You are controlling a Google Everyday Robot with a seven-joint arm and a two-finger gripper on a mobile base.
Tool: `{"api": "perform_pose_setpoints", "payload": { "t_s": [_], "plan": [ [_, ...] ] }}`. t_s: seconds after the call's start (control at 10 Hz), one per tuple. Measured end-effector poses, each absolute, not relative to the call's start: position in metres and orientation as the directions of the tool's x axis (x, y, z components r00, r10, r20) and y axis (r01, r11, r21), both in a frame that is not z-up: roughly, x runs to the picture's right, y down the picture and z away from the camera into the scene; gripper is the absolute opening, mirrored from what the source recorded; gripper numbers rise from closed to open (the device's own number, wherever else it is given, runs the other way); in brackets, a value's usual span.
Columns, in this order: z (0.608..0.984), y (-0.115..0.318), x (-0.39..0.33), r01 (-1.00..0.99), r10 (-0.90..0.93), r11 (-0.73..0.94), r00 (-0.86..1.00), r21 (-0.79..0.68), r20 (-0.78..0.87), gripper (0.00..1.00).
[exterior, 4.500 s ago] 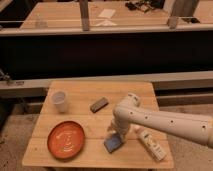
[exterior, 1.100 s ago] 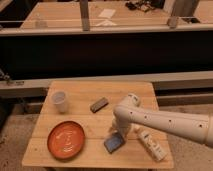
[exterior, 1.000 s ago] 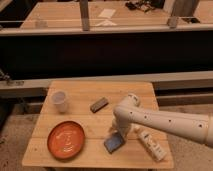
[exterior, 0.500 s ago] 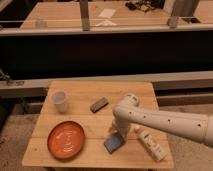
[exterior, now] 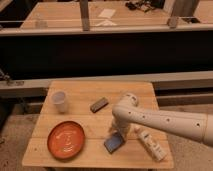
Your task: Place the white sponge in the ceramic cup
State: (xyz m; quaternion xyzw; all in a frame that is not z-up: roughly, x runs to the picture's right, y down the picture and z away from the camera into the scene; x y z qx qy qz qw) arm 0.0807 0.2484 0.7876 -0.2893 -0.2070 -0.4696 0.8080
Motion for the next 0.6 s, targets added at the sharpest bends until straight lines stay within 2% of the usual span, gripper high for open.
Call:
{"api": "perform_pose_setpoints", "payload": {
  "t_s": [0.3,0.6],
  "plan": [
    [0.7883,0.2484,0.0813,0.882,-0.644,0.385,0.468,-0.272,0.606,0.32],
    [0.7889,0.2459,0.0805,0.885,-0.648,0.379,0.462,-0.270,0.605,0.32]
  ]
}}
